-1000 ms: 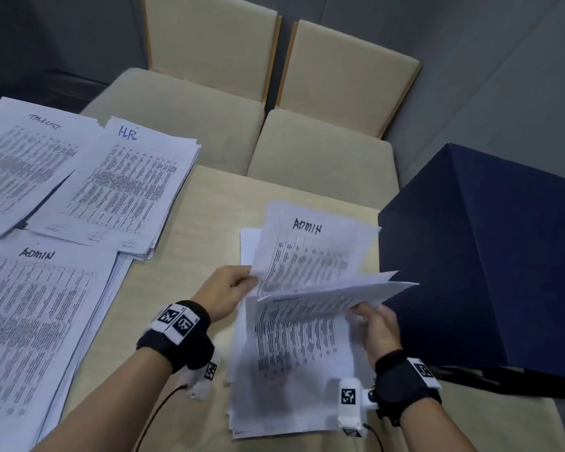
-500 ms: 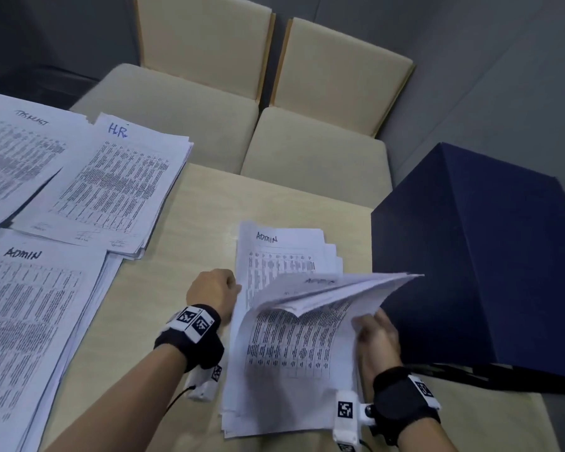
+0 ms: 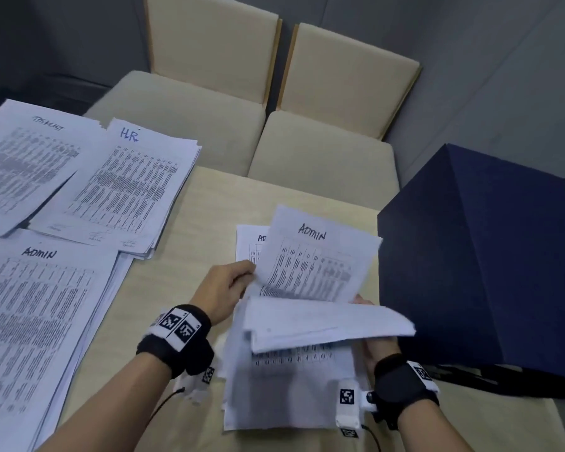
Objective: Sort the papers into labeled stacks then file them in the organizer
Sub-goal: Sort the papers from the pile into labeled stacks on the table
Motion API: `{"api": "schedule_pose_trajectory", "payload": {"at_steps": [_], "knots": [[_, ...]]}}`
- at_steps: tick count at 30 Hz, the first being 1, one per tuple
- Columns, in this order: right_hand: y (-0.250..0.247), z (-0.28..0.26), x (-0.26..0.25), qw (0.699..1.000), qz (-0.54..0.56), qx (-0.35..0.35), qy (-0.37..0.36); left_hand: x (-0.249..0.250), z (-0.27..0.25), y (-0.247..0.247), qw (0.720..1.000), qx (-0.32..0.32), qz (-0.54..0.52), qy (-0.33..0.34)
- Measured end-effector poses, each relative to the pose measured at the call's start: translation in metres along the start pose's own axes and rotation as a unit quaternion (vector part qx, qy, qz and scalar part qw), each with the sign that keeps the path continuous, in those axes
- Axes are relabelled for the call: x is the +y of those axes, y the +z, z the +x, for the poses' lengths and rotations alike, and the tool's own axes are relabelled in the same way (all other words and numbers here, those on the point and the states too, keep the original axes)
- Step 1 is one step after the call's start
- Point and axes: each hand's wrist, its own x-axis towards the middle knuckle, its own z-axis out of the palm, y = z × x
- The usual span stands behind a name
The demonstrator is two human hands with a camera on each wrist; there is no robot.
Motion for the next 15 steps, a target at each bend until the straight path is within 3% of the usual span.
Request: {"api": "schedule_pose_trajectory", "payload": {"at_steps": [2, 4, 6, 8, 11, 15], "knots": [[0.0, 0.0, -0.002, 0.999, 0.036, 0.01, 0.036, -0.007, -0.002, 0.007, 0.999, 0.005, -0.032, -0.043], [-0.001, -0.003, 0.001, 0.999, 0.004, 0.04, 0.003, -0.012, -0.001, 0.014, 0.991, 0.072, 0.048, -0.1], [-0.003, -0.004, 0.008, 0.997, -0.009, 0.067, -0.035, -0.014, 0.001, 0.018, 0.966, 0.119, 0.111, -0.201], [-0.003, -0.009, 0.01, 0.997, -0.006, 0.073, -0.035, -0.015, 0.003, 0.022, 0.948, 0.1, 0.125, -0.274], [-0.005, -0.011, 0.005, 0.997, 0.024, 0.054, -0.04, -0.017, 0.009, 0.026, 0.949, 0.083, 0.148, -0.267], [-0.012, -0.011, 0.008, 0.997, 0.043, 0.041, -0.052, -0.016, 0.015, 0.015, 0.93, 0.025, 0.286, -0.23]]}}
